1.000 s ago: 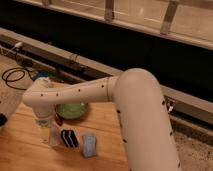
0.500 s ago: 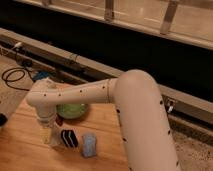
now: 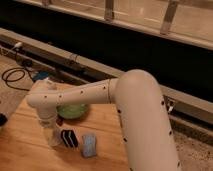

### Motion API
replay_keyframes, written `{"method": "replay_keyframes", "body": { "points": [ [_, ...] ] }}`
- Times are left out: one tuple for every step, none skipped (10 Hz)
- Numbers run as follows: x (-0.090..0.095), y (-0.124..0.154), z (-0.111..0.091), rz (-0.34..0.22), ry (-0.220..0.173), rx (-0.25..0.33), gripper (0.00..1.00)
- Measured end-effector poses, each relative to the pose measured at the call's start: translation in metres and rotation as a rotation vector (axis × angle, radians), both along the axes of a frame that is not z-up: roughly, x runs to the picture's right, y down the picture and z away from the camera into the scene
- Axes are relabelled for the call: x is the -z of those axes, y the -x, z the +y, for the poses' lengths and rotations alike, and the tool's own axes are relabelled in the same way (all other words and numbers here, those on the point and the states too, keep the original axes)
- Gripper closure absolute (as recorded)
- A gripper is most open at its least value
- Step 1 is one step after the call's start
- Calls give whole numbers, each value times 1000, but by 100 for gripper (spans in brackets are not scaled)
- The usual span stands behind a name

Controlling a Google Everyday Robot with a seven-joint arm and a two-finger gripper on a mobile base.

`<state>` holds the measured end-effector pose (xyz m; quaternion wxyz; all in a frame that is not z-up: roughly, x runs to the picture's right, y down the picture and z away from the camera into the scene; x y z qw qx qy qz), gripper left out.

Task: Place the ceramic cup over the eraser

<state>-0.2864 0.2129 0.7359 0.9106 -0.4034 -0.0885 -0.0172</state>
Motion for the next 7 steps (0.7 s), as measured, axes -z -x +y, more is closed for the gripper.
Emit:
{"method": "replay_keyframes", "body": {
  "points": [
    [2, -1, -1, 1, -4, -1, 71],
    [3, -1, -2, 0, -9, -2, 82],
    [5, -1, -2, -1, -13, -2, 91],
    [7, 0, -3, -4, -18, -3, 98],
    [10, 1, -4, -8, -24, -3, 100],
    [12, 2, -4, -10, -27, -4, 100],
    [13, 2, -5, -12, -32, -7, 100]
  ]
}}
